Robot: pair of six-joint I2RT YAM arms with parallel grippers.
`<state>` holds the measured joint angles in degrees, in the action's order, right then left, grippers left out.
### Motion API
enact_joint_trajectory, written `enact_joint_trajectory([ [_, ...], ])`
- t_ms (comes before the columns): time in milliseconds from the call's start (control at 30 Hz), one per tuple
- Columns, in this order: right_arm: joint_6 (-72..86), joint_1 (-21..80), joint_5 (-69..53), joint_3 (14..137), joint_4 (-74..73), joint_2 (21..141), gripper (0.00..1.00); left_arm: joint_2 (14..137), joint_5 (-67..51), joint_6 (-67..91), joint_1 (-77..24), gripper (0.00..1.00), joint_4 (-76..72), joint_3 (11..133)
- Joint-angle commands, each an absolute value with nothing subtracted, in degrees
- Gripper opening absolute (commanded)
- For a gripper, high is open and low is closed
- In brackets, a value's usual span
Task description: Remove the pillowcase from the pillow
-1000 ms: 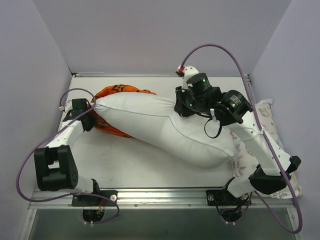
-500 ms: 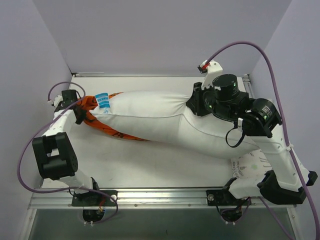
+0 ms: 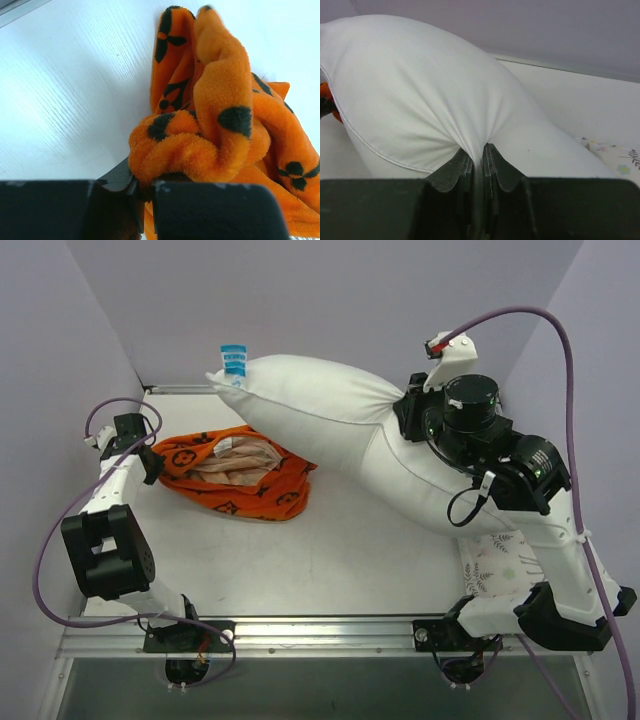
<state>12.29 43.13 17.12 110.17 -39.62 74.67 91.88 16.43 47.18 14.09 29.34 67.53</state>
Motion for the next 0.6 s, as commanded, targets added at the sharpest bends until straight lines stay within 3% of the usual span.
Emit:
enact_joint_trajectory([
  [0, 10.5, 40.0, 23.2, 113.3, -23.6, 74.3, 0.00, 89.8, 16.0, 46.3, 14.7, 0.00, 29.4, 68.1],
  [233, 11.9, 36.4, 20.6, 103.2, -16.2, 76.4, 0.00, 86.7, 11.1, 44.3, 14.7, 0.01, 28.0, 65.1],
  [267, 12.0, 36.3, 21.2, 100.7, -14.3, 76.4, 0.00, 86.1, 9.2, 44.0, 14.7, 0.13, 27.8, 64.9],
  [367, 12.9, 36.4, 21.8, 85.0, -2.0, 76.2, 0.00, 83.2, 5.5, 42.1, 14.7, 0.33, 25.8, 62.6],
  [400, 13.3, 36.6, 21.0, 81.6, 1.7, 77.2, 0.00, 82.5, 3.2, 40.8, 14.6, 0.48, 25.9, 62.5],
  [500, 16.3, 39.1, 16.5, 72.4, 10.3, 81.4, 0.00, 78.0, 0.3, 38.7, 14.0, 0.70, 25.5, 60.4],
  [567, 16.2, 43.5, 17.8, 70.5, 11.7, 84.1, 0.00, 73.7, -1.4, 37.3, 13.2, 0.75, 25.4, 59.6],
])
